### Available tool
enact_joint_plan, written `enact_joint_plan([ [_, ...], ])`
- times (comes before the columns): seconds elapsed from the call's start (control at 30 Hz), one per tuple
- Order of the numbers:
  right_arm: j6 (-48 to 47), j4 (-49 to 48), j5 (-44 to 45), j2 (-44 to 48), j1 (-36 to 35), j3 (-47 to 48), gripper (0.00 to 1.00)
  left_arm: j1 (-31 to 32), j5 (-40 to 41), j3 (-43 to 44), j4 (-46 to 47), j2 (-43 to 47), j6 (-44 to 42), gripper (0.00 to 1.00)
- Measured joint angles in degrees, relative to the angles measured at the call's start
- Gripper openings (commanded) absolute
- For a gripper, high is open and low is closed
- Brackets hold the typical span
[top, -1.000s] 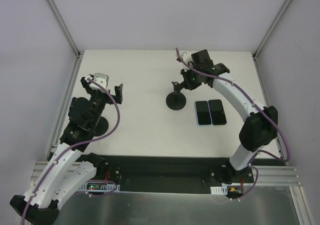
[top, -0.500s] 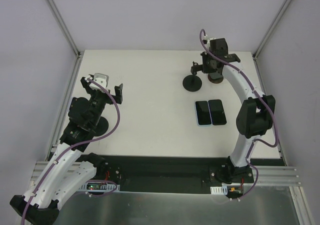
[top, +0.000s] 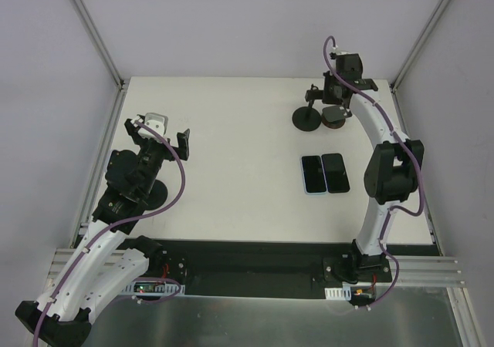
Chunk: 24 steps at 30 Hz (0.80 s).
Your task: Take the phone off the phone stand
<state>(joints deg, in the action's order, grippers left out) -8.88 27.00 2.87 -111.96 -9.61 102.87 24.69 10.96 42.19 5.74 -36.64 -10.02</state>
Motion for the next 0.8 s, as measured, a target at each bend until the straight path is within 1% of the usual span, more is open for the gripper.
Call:
enact_joint_plan([
  [0.03, 0.1, -0.1, 0.0, -0.1, 0.1, 0.1, 0.17, 0.0, 0.0, 0.0, 0.0, 0.0, 0.0, 0.94],
  [0.07, 0.3, -0.2, -0.1, -0.2, 0.2, 0.2, 0.30, 0.0, 0.0, 0.0, 0.0, 0.0, 0.0, 0.94],
  [0.13, 0.9, -0.3, -0.2, -0.3, 0.3, 0.4, 0.42, 0.0, 0.0, 0.0, 0.0, 0.0, 0.0, 0.95],
  [0.17, 0.8, -0.5, -0.2, -0.3, 0.3, 0.4, 0.51, 0.0, 0.0, 0.0, 0.0, 0.0, 0.0, 0.94],
  [0.23, 0.9, -1.0, -0.4, -0.3, 0.4, 0.4, 0.58, 0.0, 0.0, 0.0, 0.0, 0.0, 0.0, 0.95],
  [0.27, 0.9, -1.1, -0.6, -0.3, 0.5, 0.4, 0.64, 0.0, 0.0, 0.0, 0.0, 0.0, 0.0, 0.94],
  [0.33, 1.1, -1.1, -1.0, -0.2, 0.5, 0.4, 0.70, 0.0, 0.0, 0.0, 0.0, 0.0, 0.0, 0.94],
  [0.37, 1.2, -1.1, -1.4, -0.1, 0.6, 0.3, 0.76, 0.0, 0.0, 0.0, 0.0, 0.0, 0.0, 0.94],
  [0.43, 1.5, -1.4, -2.5, 0.9, 0.7, -0.6, 0.81, 0.0, 0.0, 0.0, 0.0, 0.0, 0.0, 0.94],
  [0.5, 1.5, -1.5, -3.5, 3.4, 0.7, -2.8, 0.89, 0.0, 0.0, 0.0, 0.0, 0.0, 0.0, 0.94],
  [0.57, 1.6, -1.7, -4.2, 7.5, 0.7, -6.0, 0.93, 0.0, 0.1, 0.0, 0.0, 0.1, 0.0, 0.95],
  [0.63, 1.6, -1.8, -4.8, 13.1, 0.7, -9.3, 0.94, 0.0, 0.2, 0.0, 0.0, 0.3, -0.2, 0.95],
  [0.67, 1.6, -1.9, -4.9, 15.6, 0.7, -10.6, 0.96, 0.0, 0.5, 0.0, 0.0, 0.4, -0.4, 0.95],
  [0.8, 2.4, -5.3, -5.3, 31.3, 0.6, -20.7, 1.00, 0.0, 2.8, 0.0, 0.1, 1.1, -1.7, 0.96],
])
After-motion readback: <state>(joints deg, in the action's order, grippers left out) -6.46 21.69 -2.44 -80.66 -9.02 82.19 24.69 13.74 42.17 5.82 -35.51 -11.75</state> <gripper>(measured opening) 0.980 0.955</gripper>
